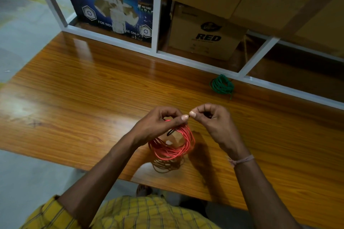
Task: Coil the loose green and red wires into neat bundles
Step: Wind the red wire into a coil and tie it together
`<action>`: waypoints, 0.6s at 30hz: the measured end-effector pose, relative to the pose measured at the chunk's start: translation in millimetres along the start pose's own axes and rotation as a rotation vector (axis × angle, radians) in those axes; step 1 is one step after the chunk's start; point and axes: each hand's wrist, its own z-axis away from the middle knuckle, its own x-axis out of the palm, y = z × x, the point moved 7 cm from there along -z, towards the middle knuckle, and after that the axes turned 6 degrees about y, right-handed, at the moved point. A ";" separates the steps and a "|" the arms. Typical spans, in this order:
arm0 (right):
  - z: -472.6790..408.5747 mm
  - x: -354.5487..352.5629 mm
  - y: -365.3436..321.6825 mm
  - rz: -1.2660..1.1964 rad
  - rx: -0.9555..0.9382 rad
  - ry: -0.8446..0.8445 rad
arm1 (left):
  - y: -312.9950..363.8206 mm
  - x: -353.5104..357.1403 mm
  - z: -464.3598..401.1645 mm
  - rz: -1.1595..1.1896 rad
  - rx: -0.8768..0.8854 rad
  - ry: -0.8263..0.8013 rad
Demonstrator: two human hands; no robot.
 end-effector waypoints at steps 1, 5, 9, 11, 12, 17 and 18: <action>0.7 1.6 1.9 -0.026 0.027 -0.009 | -0.4 -0.1 -0.1 0.020 0.004 0.007; 2.8 5.7 8.4 -0.066 0.080 -0.013 | -1.0 0.3 0.0 0.048 -0.006 0.021; 4.1 10.7 15.5 -0.026 0.065 0.008 | -1.7 0.7 -1.9 0.013 0.002 0.033; 4.4 11.4 17.6 0.005 0.030 0.060 | -1.3 0.9 -2.7 -0.003 -0.002 0.037; 3.5 8.4 18.0 0.035 -0.003 0.116 | -1.0 0.3 -2.6 -0.014 -0.003 0.041; -9.2 -27.6 21.8 0.138 -0.129 0.473 | -6.7 -4.4 -0.4 -0.040 -0.004 0.035; -11.6 -30.3 27.0 0.110 -0.098 0.487 | -7.9 -4.6 0.1 -0.040 -0.003 0.033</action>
